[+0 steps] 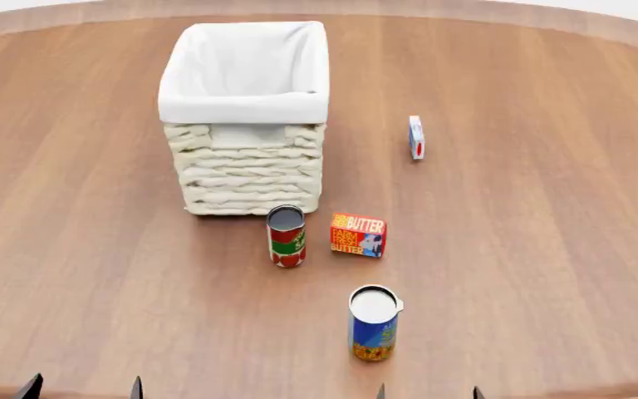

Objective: Pick up the alphabet soup and put it in the basket.

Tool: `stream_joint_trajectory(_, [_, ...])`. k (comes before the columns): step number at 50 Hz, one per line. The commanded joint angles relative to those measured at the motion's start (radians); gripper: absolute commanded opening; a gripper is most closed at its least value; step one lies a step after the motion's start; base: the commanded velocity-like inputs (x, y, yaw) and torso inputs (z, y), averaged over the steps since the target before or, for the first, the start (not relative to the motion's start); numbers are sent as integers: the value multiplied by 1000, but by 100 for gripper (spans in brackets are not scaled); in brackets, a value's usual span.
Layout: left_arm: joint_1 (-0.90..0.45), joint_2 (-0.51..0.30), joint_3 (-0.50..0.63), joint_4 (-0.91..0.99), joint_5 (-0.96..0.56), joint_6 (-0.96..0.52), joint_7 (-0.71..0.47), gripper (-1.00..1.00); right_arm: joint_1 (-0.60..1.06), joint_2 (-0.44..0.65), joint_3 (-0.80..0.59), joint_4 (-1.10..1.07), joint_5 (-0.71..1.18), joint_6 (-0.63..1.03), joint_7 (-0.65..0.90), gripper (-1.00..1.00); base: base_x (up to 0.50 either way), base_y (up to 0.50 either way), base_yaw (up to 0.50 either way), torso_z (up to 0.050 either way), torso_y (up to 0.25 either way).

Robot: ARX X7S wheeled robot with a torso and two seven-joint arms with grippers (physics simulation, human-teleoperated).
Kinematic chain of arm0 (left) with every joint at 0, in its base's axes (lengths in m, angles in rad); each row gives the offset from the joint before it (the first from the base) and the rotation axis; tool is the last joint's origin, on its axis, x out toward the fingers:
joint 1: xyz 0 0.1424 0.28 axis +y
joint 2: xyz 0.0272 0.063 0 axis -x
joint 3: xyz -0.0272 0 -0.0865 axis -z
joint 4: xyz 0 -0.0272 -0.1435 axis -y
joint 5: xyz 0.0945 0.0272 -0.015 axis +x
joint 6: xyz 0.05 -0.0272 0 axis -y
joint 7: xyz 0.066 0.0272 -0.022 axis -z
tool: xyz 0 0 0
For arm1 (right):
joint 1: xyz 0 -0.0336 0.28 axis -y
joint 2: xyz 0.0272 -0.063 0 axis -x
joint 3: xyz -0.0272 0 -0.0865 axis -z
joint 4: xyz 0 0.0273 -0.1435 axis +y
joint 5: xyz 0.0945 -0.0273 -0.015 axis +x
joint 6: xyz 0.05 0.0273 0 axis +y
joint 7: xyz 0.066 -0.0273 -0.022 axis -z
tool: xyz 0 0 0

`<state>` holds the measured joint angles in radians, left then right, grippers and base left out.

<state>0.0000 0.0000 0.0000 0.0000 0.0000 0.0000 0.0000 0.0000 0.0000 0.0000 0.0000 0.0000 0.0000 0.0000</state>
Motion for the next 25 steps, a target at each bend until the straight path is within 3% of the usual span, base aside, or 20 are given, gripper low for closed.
stream_joint_trajectory(1, [0, -10, 11, 0, -10, 0, -11, 100, 0, 9, -13, 0, 9, 0, 13, 100, 0, 0, 0, 0, 0])
stream_joint_trajectory(17, [141, -63, 43, 476, -55, -160, -84, 100, -117, 63, -91, -453, 1, 139, 74, 100, 0, 0, 0, 0, 0])
stream_joint_trajectory(25, [182, -84, 45, 587, -73, -172, -100, 100, -138, 77, -99, -521, 17, 144, 91, 100, 0, 0, 0, 0, 0])
